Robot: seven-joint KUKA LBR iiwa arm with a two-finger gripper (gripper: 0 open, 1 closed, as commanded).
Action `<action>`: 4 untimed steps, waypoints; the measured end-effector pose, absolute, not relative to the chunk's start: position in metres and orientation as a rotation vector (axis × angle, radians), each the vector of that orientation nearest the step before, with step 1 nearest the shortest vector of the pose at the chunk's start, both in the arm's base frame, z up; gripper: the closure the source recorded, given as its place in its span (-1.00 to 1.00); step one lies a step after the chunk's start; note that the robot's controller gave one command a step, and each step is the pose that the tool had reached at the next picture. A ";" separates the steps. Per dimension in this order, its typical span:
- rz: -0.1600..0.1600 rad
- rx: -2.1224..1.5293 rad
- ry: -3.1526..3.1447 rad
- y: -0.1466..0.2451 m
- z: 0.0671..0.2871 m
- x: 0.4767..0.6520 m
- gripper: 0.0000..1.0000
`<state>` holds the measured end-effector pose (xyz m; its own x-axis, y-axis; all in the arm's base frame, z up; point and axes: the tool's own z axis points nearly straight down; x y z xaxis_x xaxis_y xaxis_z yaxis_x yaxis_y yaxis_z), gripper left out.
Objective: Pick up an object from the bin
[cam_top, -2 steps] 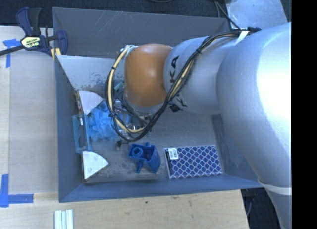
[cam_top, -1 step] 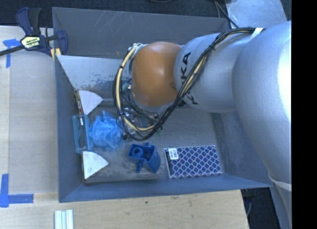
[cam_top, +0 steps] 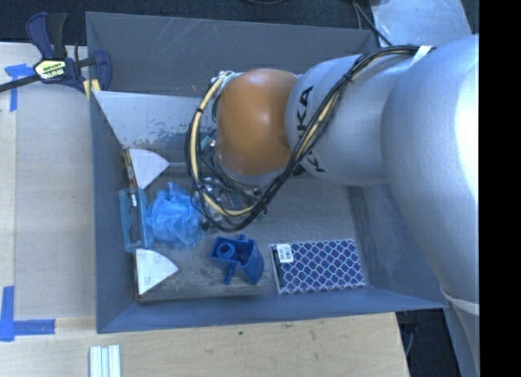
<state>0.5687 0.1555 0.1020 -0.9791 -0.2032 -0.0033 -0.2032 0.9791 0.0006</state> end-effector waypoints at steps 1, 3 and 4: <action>0.001 -0.323 3.121 0.155 0.103 0.569 1.00; 0.003 -0.510 3.089 0.145 0.072 0.612 1.00; 0.003 -0.509 3.089 0.145 0.072 0.612 1.00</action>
Offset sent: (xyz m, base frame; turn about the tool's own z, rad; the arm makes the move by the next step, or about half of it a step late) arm 0.0361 -0.0245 -0.0320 -0.3347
